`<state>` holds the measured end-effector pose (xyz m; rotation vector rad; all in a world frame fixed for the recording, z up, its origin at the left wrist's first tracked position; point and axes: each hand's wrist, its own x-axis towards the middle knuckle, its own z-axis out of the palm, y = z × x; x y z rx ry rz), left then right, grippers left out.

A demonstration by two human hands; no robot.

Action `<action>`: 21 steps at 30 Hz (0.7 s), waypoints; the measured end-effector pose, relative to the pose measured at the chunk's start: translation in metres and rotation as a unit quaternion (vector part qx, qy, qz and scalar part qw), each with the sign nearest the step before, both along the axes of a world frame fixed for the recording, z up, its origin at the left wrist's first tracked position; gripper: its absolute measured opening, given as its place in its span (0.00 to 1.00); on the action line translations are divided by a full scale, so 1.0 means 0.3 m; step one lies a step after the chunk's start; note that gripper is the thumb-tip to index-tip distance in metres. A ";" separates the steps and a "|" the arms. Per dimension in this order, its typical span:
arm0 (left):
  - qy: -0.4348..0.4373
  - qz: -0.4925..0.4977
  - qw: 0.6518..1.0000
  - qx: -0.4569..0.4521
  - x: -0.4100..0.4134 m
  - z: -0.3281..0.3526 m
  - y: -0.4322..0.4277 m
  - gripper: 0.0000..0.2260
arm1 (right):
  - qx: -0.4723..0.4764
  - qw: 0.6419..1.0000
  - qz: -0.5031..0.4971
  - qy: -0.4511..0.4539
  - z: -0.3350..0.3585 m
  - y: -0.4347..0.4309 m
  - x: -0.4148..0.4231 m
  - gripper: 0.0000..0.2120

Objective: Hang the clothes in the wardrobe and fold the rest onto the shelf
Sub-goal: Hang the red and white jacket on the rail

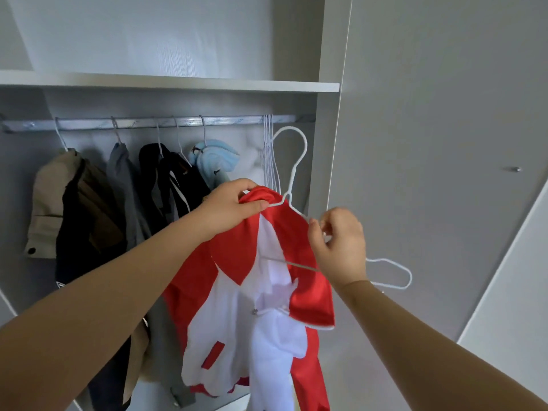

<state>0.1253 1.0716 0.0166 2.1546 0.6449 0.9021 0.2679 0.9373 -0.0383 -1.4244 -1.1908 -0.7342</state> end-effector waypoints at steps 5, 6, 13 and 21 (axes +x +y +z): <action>-0.051 0.080 0.992 0.079 -0.039 0.033 0.016 0.06 | -0.099 0.985 -0.063 -0.125 -0.078 -0.005 0.014 0.14; -0.071 0.090 0.990 0.084 -0.049 0.045 0.012 0.07 | -0.172 0.982 -0.044 -0.065 -0.095 0.006 0.010 0.12; -0.192 0.070 0.976 0.077 -0.108 0.126 -0.033 0.08 | -0.445 0.783 0.143 0.411 -0.132 0.102 -0.073 0.29; 0.023 0.197 0.900 0.388 -0.305 0.048 0.048 0.22 | -0.182 0.561 0.298 0.751 -0.027 0.113 0.011 0.09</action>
